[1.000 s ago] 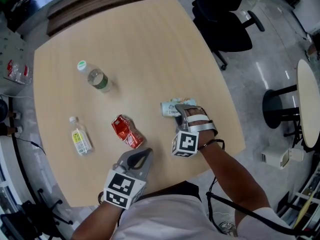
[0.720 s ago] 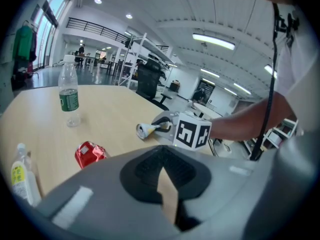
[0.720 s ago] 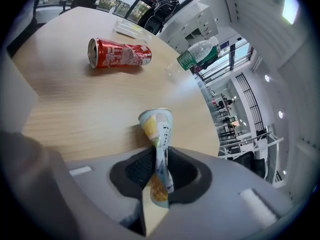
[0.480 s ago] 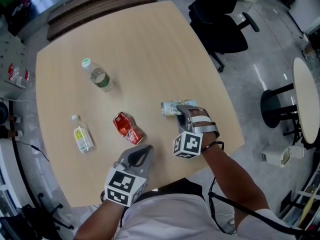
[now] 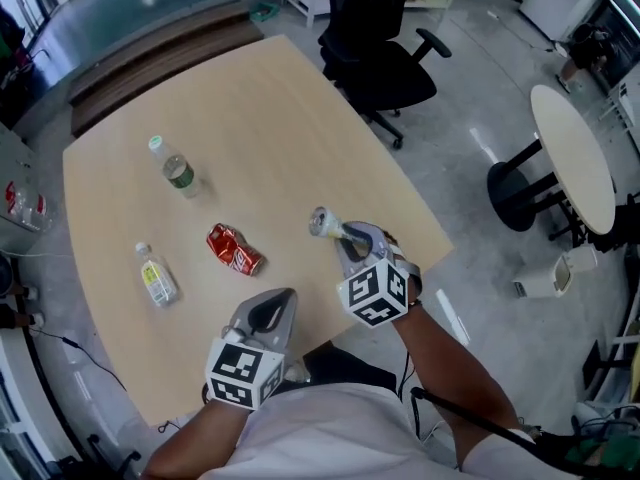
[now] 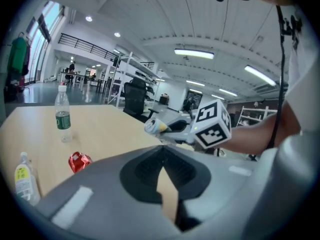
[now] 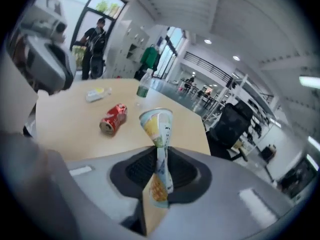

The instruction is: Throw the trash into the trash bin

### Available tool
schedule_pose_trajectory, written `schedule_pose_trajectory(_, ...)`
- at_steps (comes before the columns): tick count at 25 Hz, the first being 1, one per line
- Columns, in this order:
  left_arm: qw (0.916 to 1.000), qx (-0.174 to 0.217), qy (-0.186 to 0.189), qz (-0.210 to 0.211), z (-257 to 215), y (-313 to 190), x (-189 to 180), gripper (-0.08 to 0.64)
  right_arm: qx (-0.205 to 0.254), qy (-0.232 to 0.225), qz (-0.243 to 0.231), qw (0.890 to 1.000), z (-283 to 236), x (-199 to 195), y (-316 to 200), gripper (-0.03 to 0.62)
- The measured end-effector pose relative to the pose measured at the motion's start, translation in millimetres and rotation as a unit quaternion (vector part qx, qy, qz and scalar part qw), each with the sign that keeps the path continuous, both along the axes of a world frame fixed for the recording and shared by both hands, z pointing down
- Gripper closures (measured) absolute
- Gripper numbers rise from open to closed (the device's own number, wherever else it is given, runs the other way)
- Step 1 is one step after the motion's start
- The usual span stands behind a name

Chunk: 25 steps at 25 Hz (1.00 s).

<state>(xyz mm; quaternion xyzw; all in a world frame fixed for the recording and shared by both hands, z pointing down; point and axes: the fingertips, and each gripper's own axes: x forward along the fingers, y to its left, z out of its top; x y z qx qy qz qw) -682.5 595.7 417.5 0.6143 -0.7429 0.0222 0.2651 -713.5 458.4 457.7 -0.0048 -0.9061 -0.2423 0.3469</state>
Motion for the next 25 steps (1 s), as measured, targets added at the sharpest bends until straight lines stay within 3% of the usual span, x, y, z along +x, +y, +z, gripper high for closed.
schedule_pose_trajectory(3, 0.9995, 0.021, -0.017, 0.018, -15.0, -2.8, 7.5, 0.552, -0.089, -0.067, 0.065, 0.992, -32.1, 26.8, -0.2, 0.525)
schedule_pose_trajectory(7, 0.9966, 0.040, -0.034, 0.064, -33.9, -12.3, 26.7, 0.552, -0.165, -0.136, 0.138, 0.967, -63.6, 74.8, -3.5, 0.525)
schedule_pose_trajectory(16, 0.9820, 0.072, -0.050, 0.168, -53.4, -19.4, 103.3, 0.552, -0.206, -0.241, 0.228, 0.921, -115.0, 168.8, 4.2, 0.525)
schedule_pose_trajectory(25, 0.9653, 0.087, -0.055, 0.240, -68.4, -21.9, 161.5, 0.552, -0.212, -0.288, 0.296, 0.886, -138.0, 255.3, 19.1, 0.525)
